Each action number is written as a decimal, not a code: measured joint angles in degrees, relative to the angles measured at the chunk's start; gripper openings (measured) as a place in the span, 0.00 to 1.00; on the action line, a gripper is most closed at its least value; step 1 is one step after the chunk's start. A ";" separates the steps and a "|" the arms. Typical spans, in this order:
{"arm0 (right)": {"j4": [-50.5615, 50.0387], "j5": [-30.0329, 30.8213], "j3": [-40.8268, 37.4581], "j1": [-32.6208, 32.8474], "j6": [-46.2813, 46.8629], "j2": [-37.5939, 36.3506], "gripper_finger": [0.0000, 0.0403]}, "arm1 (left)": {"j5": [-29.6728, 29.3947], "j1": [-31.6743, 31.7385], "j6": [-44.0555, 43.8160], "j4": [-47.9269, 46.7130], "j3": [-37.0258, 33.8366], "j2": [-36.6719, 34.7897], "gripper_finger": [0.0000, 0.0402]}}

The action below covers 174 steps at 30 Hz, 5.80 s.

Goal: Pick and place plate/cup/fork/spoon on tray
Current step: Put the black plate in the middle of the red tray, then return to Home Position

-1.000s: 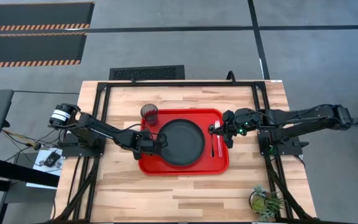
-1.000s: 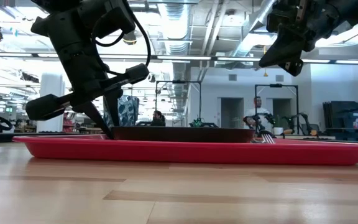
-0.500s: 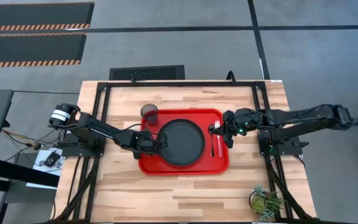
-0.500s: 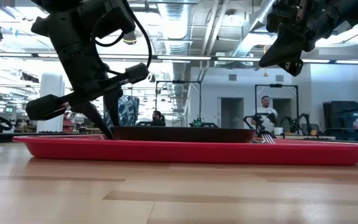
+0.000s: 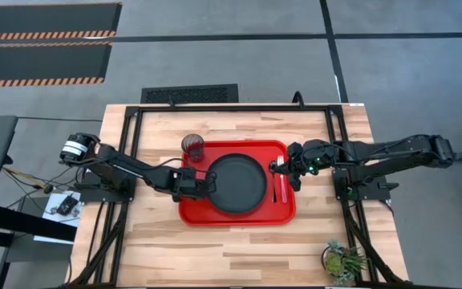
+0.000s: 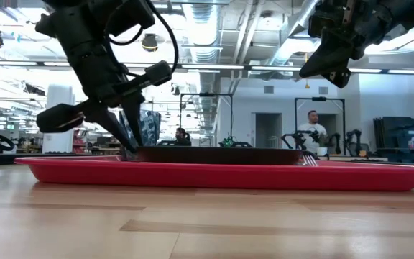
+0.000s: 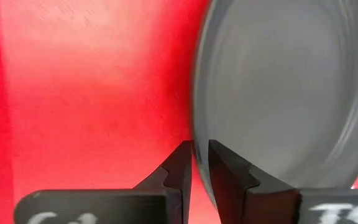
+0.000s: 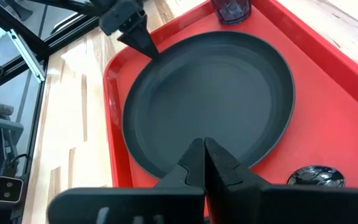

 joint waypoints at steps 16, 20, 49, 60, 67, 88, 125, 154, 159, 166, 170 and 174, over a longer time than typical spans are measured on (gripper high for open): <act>0.28 0.09 0.00 0.01 -0.48 0.02 0.03 | -0.96 0.31 7.78 -6.86 0.00 -4.14 0.10; 0.31 0.12 0.00 0.01 -0.50 0.02 0.03 | -1.22 0.28 13.38 -7.46 -0.02 -7.03 0.10; 4.28 3.00 -0.02 -5.21 -12.94 0.02 0.03 | 5.78 2.65 69.45 16.12 -16.56 -43.23 0.00; 15.11 -2.68 -0.02 -3.31 -20.55 -0.54 0.01 | 3.04 7.02 77.99 8.68 -20.96 -55.36 0.00; 15.37 -2.86 -0.24 -3.31 -22.57 -3.51 0.01 | -0.81 6.25 80.65 4.88 -20.96 -59.41 0.00; 37.69 -3.80 -24.15 -6.75 -20.95 -24.52 0.01 | 3.28 8.04 91.87 42.96 -42.16 -70.11 0.00; 20.48 -6.35 -34.99 -7.84 -21.58 -53.49 0.01 | 4.29 14.04 95.47 21.23 -45.46 -89.52 0.00; 16.24 -1.72 -35.10 -8.21 -16.92 -52.74 0.05 | 7.86 27.96 95.30 20.54 -45.55 -89.48 0.00; 16.02 -1.72 -35.10 -8.21 -16.90 -52.74 0.06 | 7.81 27.96 96.32 20.55 -45.55 -89.48 0.00; 16.13 -1.74 -35.10 -8.21 -16.89 -52.77 0.05 | 7.79 27.96 94.84 20.56 -45.55 -89.48 0.00; 16.15 -1.74 -35.15 -8.21 -16.87 -52.78 0.05 | 7.79 27.96 94.80 20.57 -45.55 -89.48 0.00; 16.17 -1.74 -35.15 -8.21 -16.89 -52.78 0.06 | 7.79 27.96 94.88 20.59 -45.55 -89.48 0.00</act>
